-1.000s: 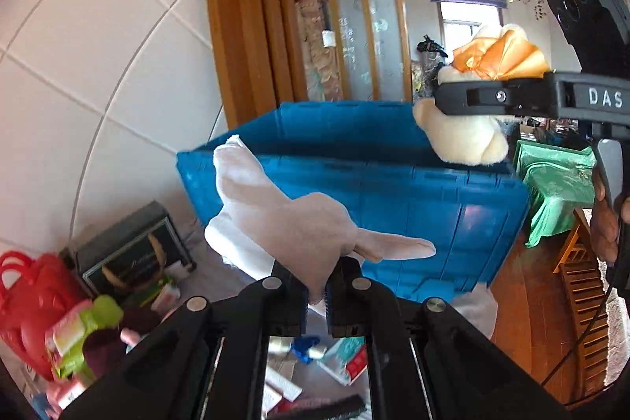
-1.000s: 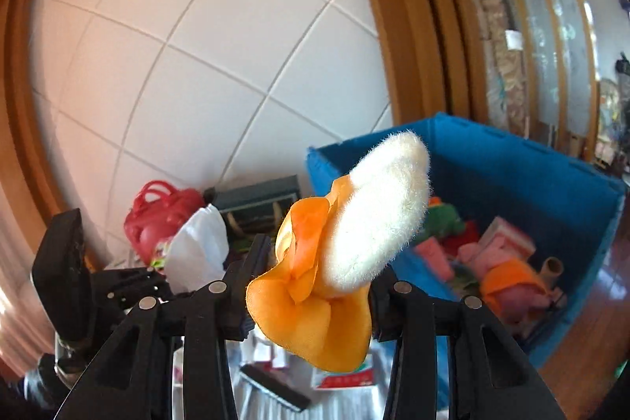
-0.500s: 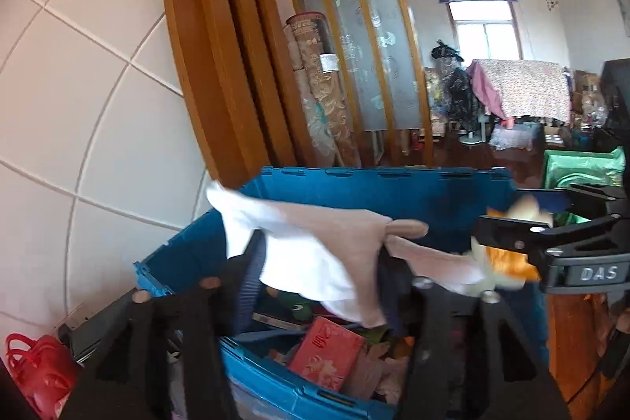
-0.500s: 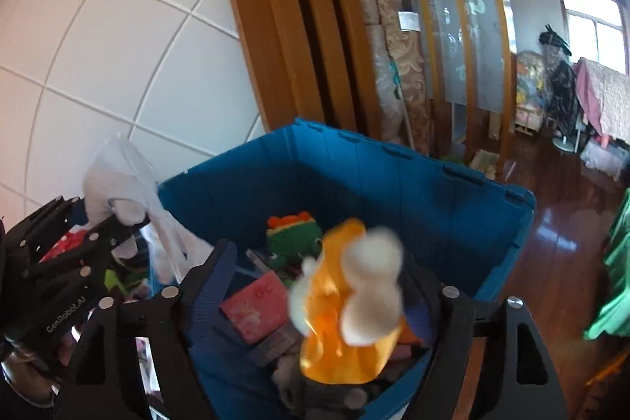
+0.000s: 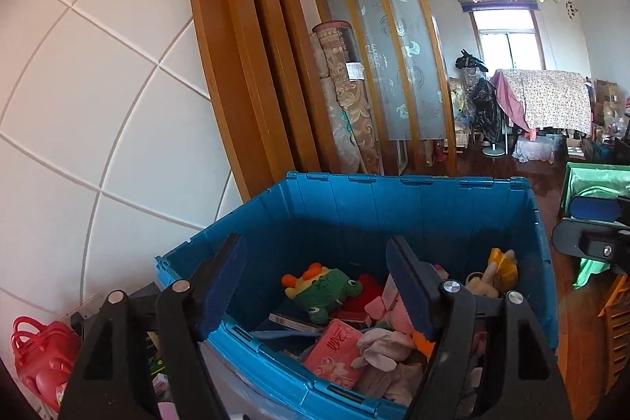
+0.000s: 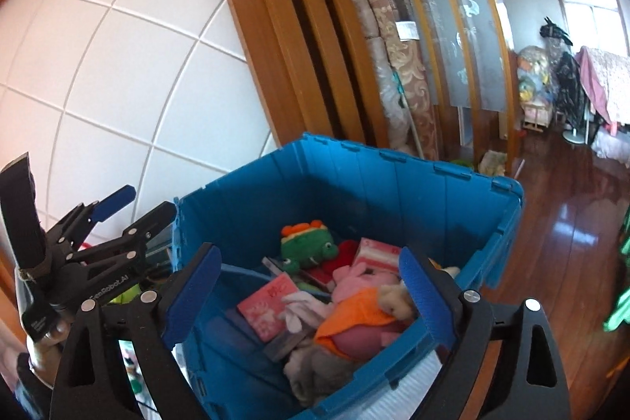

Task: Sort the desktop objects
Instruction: 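Move both tools back toward the pile on the bed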

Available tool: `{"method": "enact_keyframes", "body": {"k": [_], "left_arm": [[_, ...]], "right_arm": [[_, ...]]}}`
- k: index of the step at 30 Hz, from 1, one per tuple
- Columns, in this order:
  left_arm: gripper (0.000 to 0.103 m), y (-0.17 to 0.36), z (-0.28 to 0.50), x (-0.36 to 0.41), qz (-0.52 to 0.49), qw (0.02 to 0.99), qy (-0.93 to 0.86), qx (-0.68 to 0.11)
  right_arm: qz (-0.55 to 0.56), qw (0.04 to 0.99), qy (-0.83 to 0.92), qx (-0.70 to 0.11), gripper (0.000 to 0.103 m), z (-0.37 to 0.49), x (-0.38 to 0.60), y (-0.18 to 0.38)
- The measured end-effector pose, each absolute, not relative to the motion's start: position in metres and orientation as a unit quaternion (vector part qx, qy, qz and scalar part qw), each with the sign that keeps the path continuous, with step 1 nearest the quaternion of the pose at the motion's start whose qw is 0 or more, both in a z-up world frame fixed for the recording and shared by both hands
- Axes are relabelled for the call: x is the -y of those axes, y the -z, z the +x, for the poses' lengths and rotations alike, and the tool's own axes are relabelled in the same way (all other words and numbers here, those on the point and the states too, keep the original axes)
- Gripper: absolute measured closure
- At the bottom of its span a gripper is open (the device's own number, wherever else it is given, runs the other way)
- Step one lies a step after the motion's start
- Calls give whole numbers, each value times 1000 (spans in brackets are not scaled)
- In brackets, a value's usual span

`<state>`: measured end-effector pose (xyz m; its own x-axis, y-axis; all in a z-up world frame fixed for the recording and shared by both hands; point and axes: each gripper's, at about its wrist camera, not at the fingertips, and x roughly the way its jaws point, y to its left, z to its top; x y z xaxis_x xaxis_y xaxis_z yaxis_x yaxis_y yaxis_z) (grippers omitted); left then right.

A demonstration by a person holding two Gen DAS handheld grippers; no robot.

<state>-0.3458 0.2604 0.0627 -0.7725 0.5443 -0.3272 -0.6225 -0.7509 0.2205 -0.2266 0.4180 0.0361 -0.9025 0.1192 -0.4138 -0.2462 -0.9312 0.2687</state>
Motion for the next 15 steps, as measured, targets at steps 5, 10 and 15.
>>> {"method": "enact_keyframes", "body": {"k": [5, 10, 15], "left_arm": [[30, -64, -336, -235, -115, 310, -930, -160], [30, -57, -335, -195, -114, 297, -933, -167], [30, -41, -337, -138, -122, 286, -934, -176]], "right_arm": [[-192, 94, -966, -145, 8, -219, -389, -42], [-186, 90, -969, -135, 4, -218, -349, -43], [-178, 85, -973, -119, 2, -216, -298, -40]]}}
